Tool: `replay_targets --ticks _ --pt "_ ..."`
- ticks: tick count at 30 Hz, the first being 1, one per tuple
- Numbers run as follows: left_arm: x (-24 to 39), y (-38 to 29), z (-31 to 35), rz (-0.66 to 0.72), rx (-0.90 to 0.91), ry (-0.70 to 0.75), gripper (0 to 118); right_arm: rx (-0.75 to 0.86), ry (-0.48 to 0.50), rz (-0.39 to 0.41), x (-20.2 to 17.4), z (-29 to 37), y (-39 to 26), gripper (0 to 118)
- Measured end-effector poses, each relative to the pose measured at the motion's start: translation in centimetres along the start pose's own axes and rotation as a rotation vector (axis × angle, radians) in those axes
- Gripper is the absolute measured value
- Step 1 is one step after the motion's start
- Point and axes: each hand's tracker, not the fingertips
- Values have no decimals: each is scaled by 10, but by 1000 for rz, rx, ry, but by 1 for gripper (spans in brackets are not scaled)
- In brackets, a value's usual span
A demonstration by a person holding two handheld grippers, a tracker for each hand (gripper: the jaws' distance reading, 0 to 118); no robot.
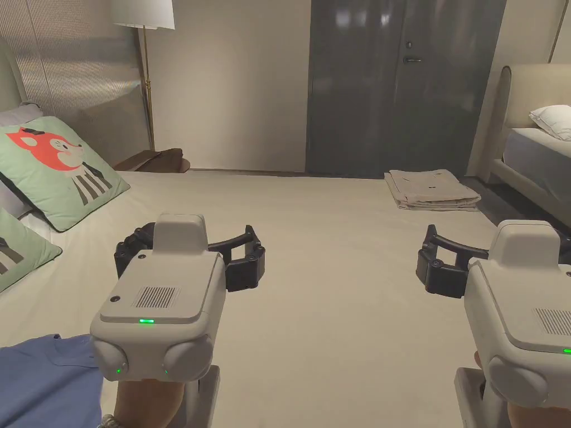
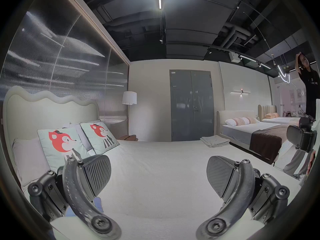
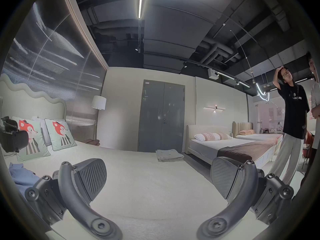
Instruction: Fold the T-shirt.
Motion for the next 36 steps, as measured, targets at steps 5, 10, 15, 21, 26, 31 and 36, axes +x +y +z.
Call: replay_targets --ticks 5,10,15,21,26,31,36 --pt "0 0 1 -5 2 2 111 7 -2 3 0 0 1 117" --pt "0 1 1 -4 4 1 111 10 1 6 -1 0 1 117" --pt "1 1 1 -11 5 0 111 8 3 1 -1 0 0 117" --pt "1 0 0 -5 1 0 111 7 1 3 -1 0 -1 117" --pt "2 1 1 -8 3 2 111 14 -4 -1 0 0 0 117" --pt "2 2 1 -7 3 1 111 10 -7 4 1 0 -1 117" --pt "2 2 1 -7 1 1 111 6 -8 -1 2 0 -1 117"
